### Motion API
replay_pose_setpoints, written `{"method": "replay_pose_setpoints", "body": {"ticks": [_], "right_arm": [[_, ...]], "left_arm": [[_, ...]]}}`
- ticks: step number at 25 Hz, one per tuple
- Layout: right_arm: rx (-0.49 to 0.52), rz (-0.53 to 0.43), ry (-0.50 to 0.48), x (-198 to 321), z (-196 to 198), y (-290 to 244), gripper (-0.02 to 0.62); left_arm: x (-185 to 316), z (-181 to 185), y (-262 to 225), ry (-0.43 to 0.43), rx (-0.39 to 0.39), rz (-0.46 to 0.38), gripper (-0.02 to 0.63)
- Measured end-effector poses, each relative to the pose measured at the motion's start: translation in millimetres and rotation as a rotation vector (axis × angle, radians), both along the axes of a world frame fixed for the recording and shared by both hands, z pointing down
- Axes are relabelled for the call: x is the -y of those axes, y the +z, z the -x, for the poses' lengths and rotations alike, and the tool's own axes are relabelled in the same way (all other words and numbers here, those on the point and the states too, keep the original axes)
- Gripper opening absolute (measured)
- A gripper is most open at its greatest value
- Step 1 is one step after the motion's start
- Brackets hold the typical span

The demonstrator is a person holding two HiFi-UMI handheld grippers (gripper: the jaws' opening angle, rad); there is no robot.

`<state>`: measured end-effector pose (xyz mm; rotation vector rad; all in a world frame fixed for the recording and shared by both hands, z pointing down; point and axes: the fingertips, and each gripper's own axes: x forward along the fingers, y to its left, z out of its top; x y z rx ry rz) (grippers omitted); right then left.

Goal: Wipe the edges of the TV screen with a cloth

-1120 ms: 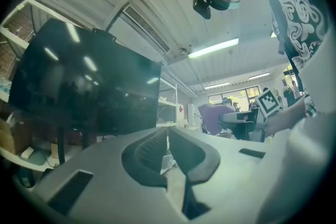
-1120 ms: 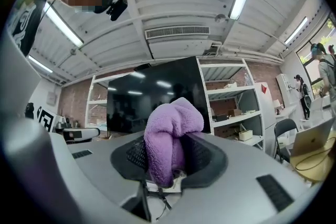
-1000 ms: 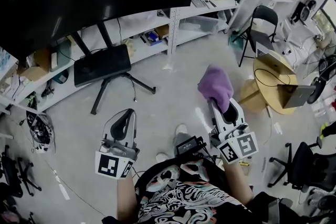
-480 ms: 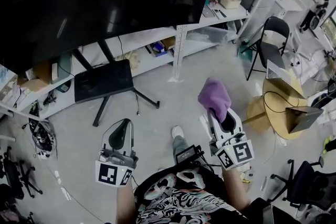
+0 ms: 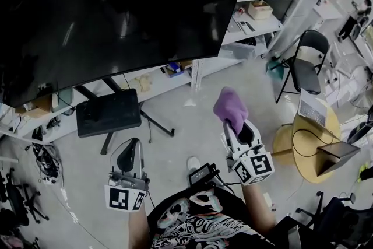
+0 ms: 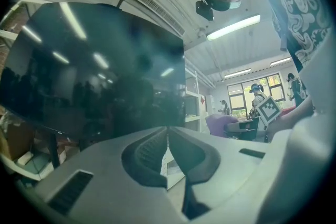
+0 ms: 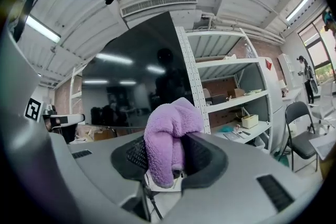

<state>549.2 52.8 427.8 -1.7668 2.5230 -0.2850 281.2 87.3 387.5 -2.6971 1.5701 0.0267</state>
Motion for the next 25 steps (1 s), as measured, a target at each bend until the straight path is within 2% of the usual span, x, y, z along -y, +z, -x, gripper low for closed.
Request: {"method": "replay_pose_setpoints", "body": {"ticks": [5,10,14,19,25], "right_arm": [[0.037,0.066,-0.013,51.0,-17.5,15.6,0.156],[0.003,0.155,0.011,97.1,-31.2,41.9,0.156],[-0.048,0.208,0.029,130.0,-36.5,55.9,0.157],[-0.076,0.244,0.066,159.1,-35.4,62.3,0.156],[-0.108,0.284,0.085,187.3,-27.1,63.1,0.157]], "left_arm": [[36.0,-17.3,0.6,-0.015,0.003,0.001,0.025],[53.0,-16.4,11.5,-0.055,0.025,0.036,0.026],[63.0,-5.7,11.5,-0.090,0.011,0.040,0.025],[82.3,3.4,10.3,-0.074,0.019,0.025,0.025],[117.5,5.5,4.1,-0.006,-0.004,0.019,0.025]]}}
